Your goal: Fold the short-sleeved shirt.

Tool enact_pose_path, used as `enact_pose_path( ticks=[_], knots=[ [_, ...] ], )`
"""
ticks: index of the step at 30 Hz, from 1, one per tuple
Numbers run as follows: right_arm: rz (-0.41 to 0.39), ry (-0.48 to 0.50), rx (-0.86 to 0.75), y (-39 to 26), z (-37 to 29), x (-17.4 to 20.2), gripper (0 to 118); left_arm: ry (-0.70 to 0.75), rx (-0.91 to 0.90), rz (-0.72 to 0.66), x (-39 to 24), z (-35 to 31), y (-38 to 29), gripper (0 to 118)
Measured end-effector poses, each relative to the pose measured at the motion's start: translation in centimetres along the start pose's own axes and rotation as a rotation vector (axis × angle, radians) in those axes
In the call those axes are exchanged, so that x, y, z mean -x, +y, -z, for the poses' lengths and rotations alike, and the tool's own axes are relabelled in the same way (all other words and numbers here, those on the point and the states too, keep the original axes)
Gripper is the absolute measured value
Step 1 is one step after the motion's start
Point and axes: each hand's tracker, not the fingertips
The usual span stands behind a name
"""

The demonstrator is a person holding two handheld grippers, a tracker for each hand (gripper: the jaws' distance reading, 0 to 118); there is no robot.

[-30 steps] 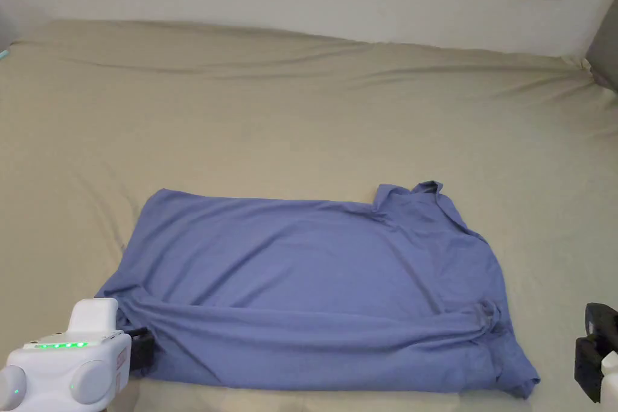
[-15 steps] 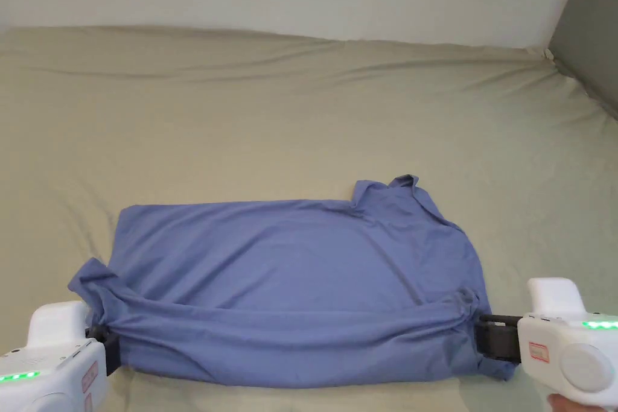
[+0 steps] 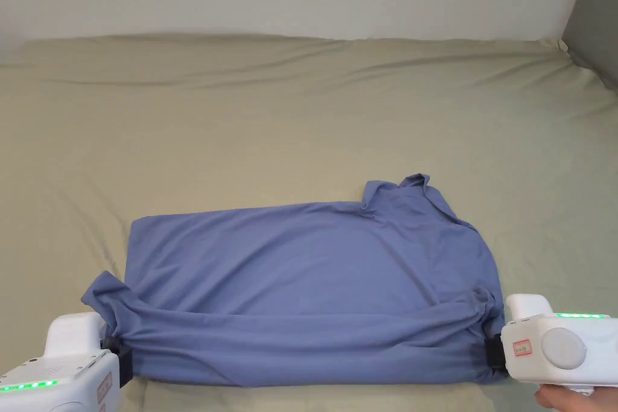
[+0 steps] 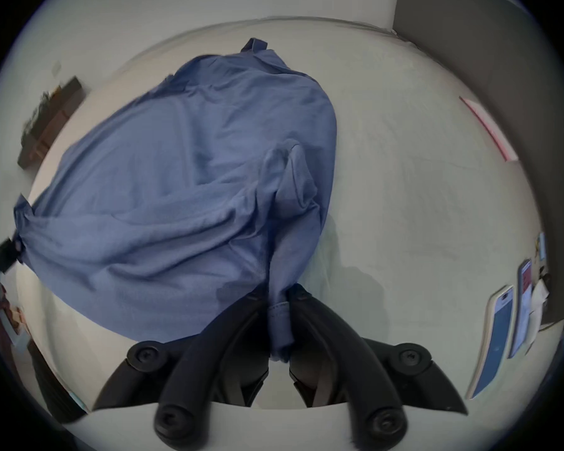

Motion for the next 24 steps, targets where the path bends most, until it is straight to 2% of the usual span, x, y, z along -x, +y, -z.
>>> enact_pose_path(
  ticks=[4, 8, 15, 19, 24],
  knots=[
    [0.033, 0.015, -0.05, -0.6, -3.3, 0.0, 12, 0.035, 0.01, 0.13, -0.2, -0.3, -0.2, 7],
    [0.056, 0.057, -0.1, -1.6, -7.7, -0.8, 12, 0.004, -0.004, 0.072, 0.9, -2.2, -0.2, 7],
    [0.078, 0.078, -0.088, -6.2, -14.1, 0.6, 12, -0.023, 0.023, 0.134, 3.1, -6.8, -1.2, 7],
    [0.081, 0.065, -0.007, -10.1, -13.9, 1.5, 12, -0.031, 0.103, 0.174, 4.0, -7.7, -4.3, 7],
    [0.102, 0.058, 0.093, -14.1, -9.6, 0.8, 12, -0.047, 0.216, 0.183, 4.8, -6.4, -8.4, 7]
  ],
)
